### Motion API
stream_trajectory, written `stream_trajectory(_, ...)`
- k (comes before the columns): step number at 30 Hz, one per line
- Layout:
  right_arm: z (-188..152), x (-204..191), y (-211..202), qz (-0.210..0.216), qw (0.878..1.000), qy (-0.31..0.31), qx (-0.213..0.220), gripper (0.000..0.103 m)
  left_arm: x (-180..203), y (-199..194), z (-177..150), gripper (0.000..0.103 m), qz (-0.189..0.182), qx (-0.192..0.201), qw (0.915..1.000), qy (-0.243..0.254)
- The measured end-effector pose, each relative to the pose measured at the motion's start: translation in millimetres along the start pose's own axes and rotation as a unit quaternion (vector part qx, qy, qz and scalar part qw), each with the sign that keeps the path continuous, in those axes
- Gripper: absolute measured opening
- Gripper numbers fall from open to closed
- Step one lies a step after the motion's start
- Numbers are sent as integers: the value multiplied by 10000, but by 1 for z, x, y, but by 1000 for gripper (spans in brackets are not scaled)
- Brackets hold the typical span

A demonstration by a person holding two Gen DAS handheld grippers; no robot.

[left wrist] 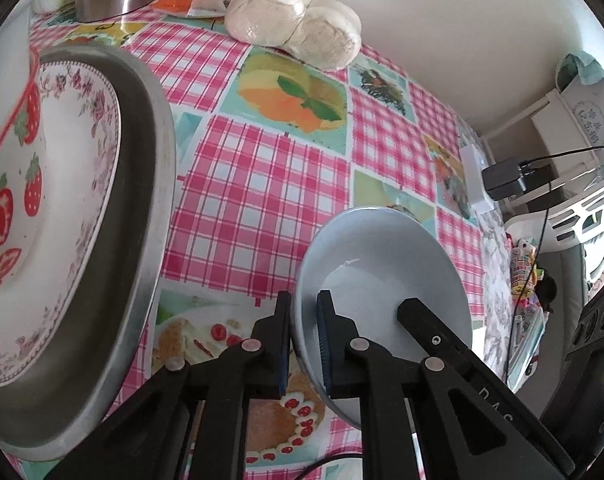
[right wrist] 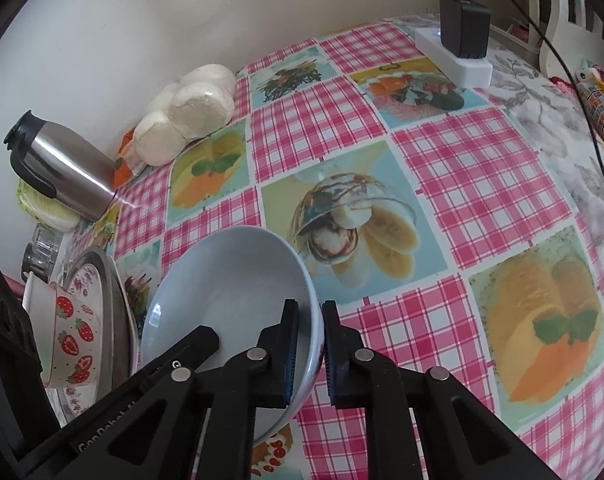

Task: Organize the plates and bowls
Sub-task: 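Lift the character-print bowl and carry it over the basin with both tools, then lower the character-print bowl onto the square bowl and open both tools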

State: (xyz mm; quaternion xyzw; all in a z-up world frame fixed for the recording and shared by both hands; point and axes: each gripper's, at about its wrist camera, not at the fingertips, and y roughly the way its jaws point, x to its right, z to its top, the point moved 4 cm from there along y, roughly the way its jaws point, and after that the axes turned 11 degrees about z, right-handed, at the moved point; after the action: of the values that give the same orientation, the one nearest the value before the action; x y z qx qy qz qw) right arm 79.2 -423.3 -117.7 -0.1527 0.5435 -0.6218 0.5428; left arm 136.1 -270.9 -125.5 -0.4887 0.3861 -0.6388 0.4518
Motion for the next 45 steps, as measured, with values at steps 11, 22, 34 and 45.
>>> stream_trajectory(11,14,-33,-52,-49,9981,-302,538,13,9,-55,13,13,-331,498,9981,174)
stream_trajectory(22,17,-77,-107,-29,9923,-600,1082,13,13,-119,16,13,-605,1059,9918,394)
stream_trajectory(34,10,-117,-107,3,9907,-792,1105,15,-17,-140,15,14,-472,1196,9912,308)
stream_trajectory(45,0,-171,-86,323,9894,-1025,976,15,-75,-163,33,14,-350,1360,9901,-45)
